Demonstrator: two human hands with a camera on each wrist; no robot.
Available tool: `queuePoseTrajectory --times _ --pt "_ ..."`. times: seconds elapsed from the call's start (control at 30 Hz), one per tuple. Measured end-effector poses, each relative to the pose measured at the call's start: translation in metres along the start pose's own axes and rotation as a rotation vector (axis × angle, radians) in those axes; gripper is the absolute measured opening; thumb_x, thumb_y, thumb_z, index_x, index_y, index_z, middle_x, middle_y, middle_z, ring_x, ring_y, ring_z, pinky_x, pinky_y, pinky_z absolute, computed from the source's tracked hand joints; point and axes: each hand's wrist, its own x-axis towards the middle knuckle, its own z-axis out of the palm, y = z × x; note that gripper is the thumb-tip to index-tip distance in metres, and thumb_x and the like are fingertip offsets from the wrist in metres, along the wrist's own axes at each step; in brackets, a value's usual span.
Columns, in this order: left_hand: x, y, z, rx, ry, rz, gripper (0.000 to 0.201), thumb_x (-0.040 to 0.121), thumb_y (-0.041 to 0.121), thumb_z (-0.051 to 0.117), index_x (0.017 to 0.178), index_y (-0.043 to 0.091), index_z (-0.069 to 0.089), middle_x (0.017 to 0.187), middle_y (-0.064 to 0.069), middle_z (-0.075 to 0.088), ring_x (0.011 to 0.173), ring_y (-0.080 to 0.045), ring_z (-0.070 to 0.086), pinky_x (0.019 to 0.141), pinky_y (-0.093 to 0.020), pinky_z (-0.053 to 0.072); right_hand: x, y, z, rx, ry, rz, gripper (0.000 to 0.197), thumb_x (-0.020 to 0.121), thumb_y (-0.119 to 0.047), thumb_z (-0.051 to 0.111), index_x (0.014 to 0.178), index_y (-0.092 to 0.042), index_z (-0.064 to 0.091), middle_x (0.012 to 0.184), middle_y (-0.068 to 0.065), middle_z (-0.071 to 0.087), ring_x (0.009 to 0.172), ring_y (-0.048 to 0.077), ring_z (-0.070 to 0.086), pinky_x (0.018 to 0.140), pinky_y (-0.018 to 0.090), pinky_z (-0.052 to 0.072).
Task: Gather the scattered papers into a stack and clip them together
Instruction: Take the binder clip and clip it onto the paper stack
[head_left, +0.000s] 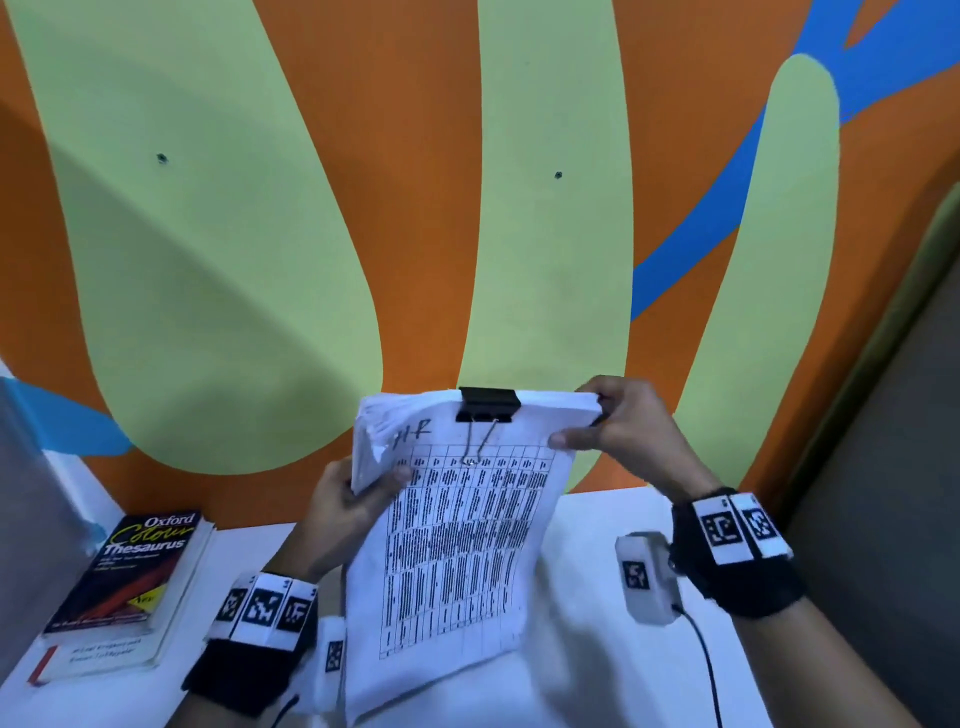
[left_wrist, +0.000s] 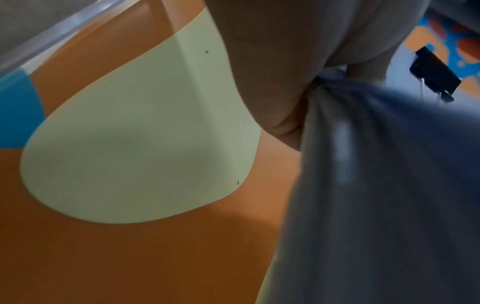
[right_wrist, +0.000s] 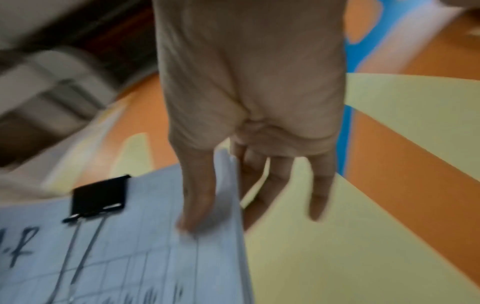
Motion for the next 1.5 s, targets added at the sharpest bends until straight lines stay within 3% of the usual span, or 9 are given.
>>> queuePoseTrajectory --times 0.2,0.37,0.53,0.67,0.77,0.97,1.13,1.37,1.5 --pt "0.005 0.002 0.008 0.022 0.116 -0.01 0.041 0.071 0.063 0.069 0.081 0.023 0.068 0.077 -0.022 0.067 0.07 -0.025 0.062 0.066 -0.044 0.052 -0.031 0.019 0.051 0.327 0.309 -0.149 0.027 0.09 -0.001 0.06 0.079 -0.02 0.043 0.053 -0.017 0.051 0.049 -0.004 0.04 0.052 0.009 0.031" --pt "0.002 0.015 0.002 -0.04 0.235 0.039 0.027 0.074 0.053 0.07 0.085 0.028 0.072 0.082 0.001 0.076 0.081 -0.016 0.071 0.068 -0.035 0.058 -0.038 0.006 0.057 0.229 0.493 -0.361 0.023 0.09 -0.033 0.06 0.087 -0.013 0.047 0.063 0.022 0.042 0.056 0.035 0.042 0.052 0.045 0.038" --pt "-0.023 -0.01 0.013 -0.036 0.225 -0.141 0.038 0.066 0.047 0.08 0.082 0.015 0.069 0.07 0.015 0.074 0.067 -0.005 0.07 0.059 -0.023 0.056 -0.051 0.032 0.08 0.337 0.366 -0.164 0.016 0.085 -0.026 0.07 0.097 -0.019 0.061 0.082 0.004 0.068 0.068 0.011 0.058 0.061 0.029 0.048" --pt "-0.029 -0.01 0.016 -0.044 0.271 -0.135 0.036 0.068 0.04 0.082 0.081 0.007 0.071 0.078 -0.006 0.076 0.074 -0.027 0.072 0.067 -0.046 0.058 -0.052 0.038 0.093 0.325 0.473 -0.161 0.021 0.085 -0.035 0.066 0.083 -0.015 0.058 0.071 0.019 0.062 0.061 0.01 0.051 0.053 0.037 0.044" --pt "-0.027 -0.005 0.015 -0.056 0.276 -0.121 0.015 0.069 0.018 0.079 0.081 0.014 0.07 0.074 0.008 0.075 0.072 -0.015 0.073 0.067 -0.032 0.059 -0.048 0.026 0.091 0.329 0.469 -0.201 0.009 0.09 -0.012 0.063 0.094 -0.014 0.055 0.069 0.002 0.058 0.061 -0.005 0.053 0.058 0.016 0.046" --pt "-0.039 -0.026 0.021 -0.005 0.304 -0.219 0.031 0.062 0.041 0.082 0.083 0.021 0.069 0.07 0.024 0.071 0.074 0.002 0.069 0.082 -0.036 0.056 -0.057 0.06 0.114 0.124 0.323 -0.122 0.012 0.096 -0.008 0.051 0.105 -0.003 0.047 0.072 0.003 0.061 0.065 0.016 0.059 0.054 0.033 0.041" --pt "-0.037 -0.029 0.021 0.032 0.326 -0.289 0.032 0.071 0.024 0.08 0.079 -0.004 0.066 0.05 -0.005 0.059 0.059 -0.011 0.057 0.068 -0.031 0.052 -0.063 0.059 0.116 0.207 0.338 -0.101 0.012 0.096 -0.013 0.051 0.105 -0.013 0.043 0.077 0.013 0.063 0.068 0.02 0.058 0.059 0.037 0.042" --pt "-0.068 -0.076 0.021 0.112 0.201 -0.292 0.009 0.089 0.017 0.063 0.097 0.016 0.067 0.088 0.012 0.071 0.083 -0.002 0.067 0.07 -0.017 0.048 -0.087 0.108 0.134 0.112 0.161 0.191 0.005 0.094 -0.008 0.055 0.099 -0.008 0.053 0.082 -0.007 0.061 0.076 -0.006 0.06 0.071 0.016 0.044" --pt "-0.1 -0.091 0.024 0.178 0.127 -0.277 0.033 0.095 0.015 0.054 0.121 0.033 0.049 0.112 0.031 0.06 0.104 0.015 0.055 0.088 -0.006 0.04 -0.112 0.121 0.138 -0.001 0.07 0.292 0.021 0.094 -0.011 0.055 0.108 0.004 0.051 0.094 0.021 0.059 0.085 0.025 0.056 0.072 0.032 0.041"
